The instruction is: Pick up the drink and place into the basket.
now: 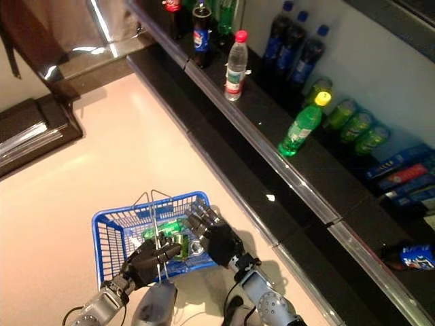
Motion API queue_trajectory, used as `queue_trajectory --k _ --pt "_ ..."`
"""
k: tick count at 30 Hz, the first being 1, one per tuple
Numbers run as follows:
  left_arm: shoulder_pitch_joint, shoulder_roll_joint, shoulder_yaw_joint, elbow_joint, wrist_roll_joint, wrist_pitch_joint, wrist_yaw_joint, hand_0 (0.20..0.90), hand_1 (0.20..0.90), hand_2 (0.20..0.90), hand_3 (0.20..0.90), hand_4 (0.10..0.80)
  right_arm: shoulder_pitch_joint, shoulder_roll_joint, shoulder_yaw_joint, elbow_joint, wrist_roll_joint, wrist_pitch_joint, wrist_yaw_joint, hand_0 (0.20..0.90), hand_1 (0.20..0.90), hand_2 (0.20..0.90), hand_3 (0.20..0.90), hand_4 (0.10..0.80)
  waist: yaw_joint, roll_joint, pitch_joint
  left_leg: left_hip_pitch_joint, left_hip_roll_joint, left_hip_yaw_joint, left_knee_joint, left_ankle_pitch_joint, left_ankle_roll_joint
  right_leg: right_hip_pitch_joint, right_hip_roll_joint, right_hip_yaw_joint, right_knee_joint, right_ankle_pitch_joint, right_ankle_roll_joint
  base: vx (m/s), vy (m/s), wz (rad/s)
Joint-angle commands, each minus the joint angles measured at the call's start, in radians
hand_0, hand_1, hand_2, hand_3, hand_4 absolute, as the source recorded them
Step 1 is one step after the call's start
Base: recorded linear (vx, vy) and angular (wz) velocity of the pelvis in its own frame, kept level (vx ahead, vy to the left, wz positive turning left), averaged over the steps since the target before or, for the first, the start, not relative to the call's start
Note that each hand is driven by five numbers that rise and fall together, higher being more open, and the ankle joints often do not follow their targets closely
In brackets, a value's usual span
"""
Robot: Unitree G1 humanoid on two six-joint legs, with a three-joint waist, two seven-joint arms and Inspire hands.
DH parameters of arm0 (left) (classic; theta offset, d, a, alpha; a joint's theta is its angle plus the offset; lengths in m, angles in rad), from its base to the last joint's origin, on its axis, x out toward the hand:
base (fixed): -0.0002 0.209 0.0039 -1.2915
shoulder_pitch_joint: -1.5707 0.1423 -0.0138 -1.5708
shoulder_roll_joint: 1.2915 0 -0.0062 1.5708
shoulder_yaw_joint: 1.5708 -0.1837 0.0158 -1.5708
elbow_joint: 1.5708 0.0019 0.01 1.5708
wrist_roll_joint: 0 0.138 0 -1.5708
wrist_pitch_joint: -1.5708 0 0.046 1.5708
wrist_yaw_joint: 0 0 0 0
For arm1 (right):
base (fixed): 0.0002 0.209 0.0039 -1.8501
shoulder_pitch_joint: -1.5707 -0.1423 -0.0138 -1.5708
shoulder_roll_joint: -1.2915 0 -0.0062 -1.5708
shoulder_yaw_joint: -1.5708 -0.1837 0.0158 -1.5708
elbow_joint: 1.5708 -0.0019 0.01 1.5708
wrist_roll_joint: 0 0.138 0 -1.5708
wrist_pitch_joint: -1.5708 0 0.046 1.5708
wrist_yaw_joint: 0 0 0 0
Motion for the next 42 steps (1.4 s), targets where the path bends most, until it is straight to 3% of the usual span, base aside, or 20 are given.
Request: queue_trajectory --k 1,4,7,9,15,19,21,23,26,27,30,33,35,36,38,39,40,41,42 --pt "0.010 -0.047 0.038 -0.079 -0.016 -0.154 -0.013 0.300 0.300 0.300 0.200 0.100 0.012 0.004 -0.031 -0.108 0.006 -0.026 0.136 0.900 0.900 0.900 0.900 0.800 0.011 -0.005 -0.082 0.043 0.054 0.056 -0.025 0.018 -0.003 -0.014 0.017 0.014 -0.126 0.174 -0.036 0.052 0.029 -0.10" --pt "0.014 -0.091 0.108 0.058 -0.010 -0.184 0.043 0.300 0.300 0.300 0.200 0.100 0.053 0.022 -0.074 -0.058 -0.005 -0.015 0.116 0.900 0.900 0.900 0.900 0.800 -0.014 -0.011 -0.100 0.045 0.073 0.111 -0.042 0.038 -0.013 -0.004 0.019 0.024 -0.154 0.185 -0.031 0.068 0.071 -0.12" --pt "-0.024 -0.116 0.181 0.181 0.012 -0.182 0.106 0.300 0.300 0.300 0.200 0.100 0.120 0.039 -0.170 0.029 -0.022 -0.032 0.082 0.900 0.900 0.900 0.900 0.800 -0.078 -0.018 -0.118 0.038 0.089 0.264 0.003 0.021 -0.015 -0.003 -0.009 -0.004 -0.164 0.198 -0.022 0.040 0.164 0.08" --pt "-0.058 -0.135 0.210 0.249 0.024 -0.174 0.114 0.300 0.300 0.300 0.200 0.100 0.134 0.052 -0.220 0.098 -0.048 -0.064 0.062 0.900 0.900 0.900 0.900 0.800 -0.105 -0.023 -0.121 0.040 0.079 0.318 0.027 -0.001 -0.011 0.001 -0.032 -0.015 -0.176 0.211 -0.009 0.034 0.203 0.42" --pt "-0.065 -0.167 0.271 0.344 0.070 -0.181 0.119 0.300 0.300 0.300 0.200 0.100 0.123 0.108 -0.329 0.272 -0.100 -0.042 -0.092 0.900 0.900 0.900 0.900 0.800 -0.119 -0.049 -0.135 0.066 0.002 0.331 0.097 -0.102 0.036 0.042 -0.122 0.033 -0.208 0.259 0.059 0.154 0.237 0.22" --pt "-0.085 -0.163 0.296 0.370 0.103 -0.165 0.125 0.300 0.300 0.300 0.200 0.100 0.095 0.148 -0.372 0.424 -0.096 -0.056 -0.170 0.900 0.900 0.900 0.900 0.800 -0.093 -0.055 -0.139 0.082 -0.046 0.340 0.110 -0.142 0.078 0.056 -0.201 0.038 -0.134 0.307 0.080 0.186 0.271 0.12" --pt "-0.114 -0.147 0.303 0.410 0.121 -0.150 0.118 0.300 0.300 0.300 0.200 0.100 0.068 0.173 -0.385 0.527 -0.134 -0.087 -0.226 0.900 0.900 0.900 0.900 0.800 -0.087 -0.042 -0.137 0.112 -0.080 0.330 0.084 -0.154 0.108 0.005 -0.240 0.044 0.021 0.384 0.082 0.251 0.409 0.17" --pt "-0.129 -0.140 0.297 0.432 0.124 -0.141 0.111 0.300 0.300 0.300 0.200 0.100 0.054 0.166 -0.377 0.589 -0.188 -0.091 -0.293 0.900 0.900 0.900 0.900 0.800 -0.101 -0.018 -0.135 0.145 -0.087 0.323 0.049 -0.153 0.125 -0.044 -0.202 0.089 0.130 0.352 0.062 0.249 0.406 0.35" --pt "-0.163 -0.131 0.259 0.490 0.123 -0.139 0.083 0.300 0.300 0.300 0.200 0.100 0.035 0.151 -0.383 0.725 -0.198 -0.099 -0.344 0.900 0.900 0.900 0.900 0.800 -0.155 -0.019 -0.150 0.160 -0.125 0.270 0.033 -0.160 0.148 -0.075 0.006 0.171 0.092 0.238 0.017 0.279 0.258 0.53" --pt "-0.173 -0.137 0.250 0.497 0.125 -0.141 0.095 0.300 0.300 0.300 0.200 0.100 0.035 0.147 -0.387 0.776 -0.234 -0.099 -0.350 0.900 0.900 0.900 0.900 0.800 -0.165 -0.026 -0.157 0.162 -0.140 0.266 0.032 -0.164 0.151 -0.078 0.040 0.181 0.045 0.226 0.002 0.289 0.180 1.09" --pt "-0.198 -0.150 0.242 0.540 0.127 -0.144 0.095 0.300 0.300 0.300 0.200 0.100 0.024 0.125 -0.418 0.905 -0.303 -0.081 -0.338 0.900 0.900 0.900 0.900 0.800 -0.199 -0.040 -0.160 0.177 -0.167 0.258 0.038 -0.188 0.155 -0.092 0.093 0.223 -0.094 0.227 -0.022 0.320 0.116 0.88" --pt "-0.207 -0.168 0.238 0.611 0.147 -0.148 0.057 0.300 0.300 0.300 0.200 0.100 0.033 0.127 -0.466 1.013 -0.296 -0.082 -0.314 0.900 0.900 0.900 0.900 0.800 -0.253 -0.057 -0.170 0.223 -0.216 0.203 0.038 -0.241 0.172 -0.183 0.141 0.299 -0.182 0.329 -0.008 0.465 0.083 1.04" --pt "-0.201 -0.173 0.238 0.641 0.172 -0.147 0.035 0.300 0.300 0.300 0.200 0.100 0.048 0.130 -0.487 1.048 -0.302 -0.077 -0.303 0.900 0.900 0.900 0.900 0.800 -0.279 -0.063 -0.167 0.272 -0.243 0.148 0.048 -0.296 0.181 -0.268 0.153 0.266 -0.193 0.399 0.011 0.585 0.050 1.54" --pt "-0.189 -0.177 0.242 0.658 0.190 -0.151 0.020 0.300 0.300 0.300 0.200 0.100 0.057 0.131 -0.500 1.054 -0.332 -0.075 -0.302 0.900 0.900 0.900 0.900 0.800 -0.284 -0.071 -0.168 0.315 -0.263 0.128 0.057 -0.333 0.183 -0.307 0.150 0.199 -0.209 0.433 0.014 0.603 0.049 0.86" --pt "-0.174 -0.181 0.250 0.673 0.204 -0.149 0.009 0.300 0.300 0.300 0.200 0.100 0.066 0.125 -0.507 1.058 -0.359 -0.071 -0.307 0.900 0.900 0.900 0.900 0.800 -0.284 -0.069 -0.170 0.352 -0.275 0.123 0.079 -0.374 0.184 -0.307 0.148 0.105 -0.216 0.434 0.003 0.549 0.036 -0.21" --pt "-0.165 -0.184 0.250 0.694 0.216 -0.154 0.009 0.300 0.300 0.300 0.200 0.100 0.069 0.118 -0.513 1.075 -0.395 -0.075 -0.304 0.900 0.900 0.900 0.900 0.800 -0.284 -0.064 -0.181 0.368 -0.283 0.128 0.112 -0.377 0.183 -0.291 0.149 0.064 -0.204 0.412 -0.022 0.445 0.018 -0.36" --pt "-0.162 -0.187 0.249 0.709 0.223 -0.160 0.004 0.300 0.300 0.300 0.200 0.100 0.071 0.117 -0.515 1.083 -0.405 -0.078 -0.304 0.900 0.900 0.900 0.900 0.800 -0.290 -0.057 -0.191 0.376 -0.279 0.130 0.126 -0.360 0.178 -0.286 0.157 0.067 -0.201 0.400 -0.036 0.469 0.017 -0.20" --pt "-0.163 -0.191 0.243 0.731 0.237 -0.167 0.002 0.300 0.300 0.300 0.200 0.100 0.074 0.114 -0.513 1.095 -0.412 -0.085 -0.308 0.900 0.900 0.900 0.900 0.800 -0.302 -0.038 -0.204 0.387 -0.256 0.134 0.160 -0.330 0.163 -0.280 0.179 0.089 -0.190 0.378 -0.055 0.313 0.002 0.08" --pt "-0.169 -0.192 0.233 0.746 0.246 -0.167 0.011 0.300 0.300 0.300 0.200 0.100 0.077 0.114 -0.508 1.102 -0.415 -0.087 -0.321 0.900 0.900 0.900 0.900 0.800 -0.322 -0.028 -0.217 0.390 -0.233 0.134 0.233 -0.251 0.132 -0.281 0.194 0.119 -0.178 0.363 -0.072 0.365 -0.038 0.37"
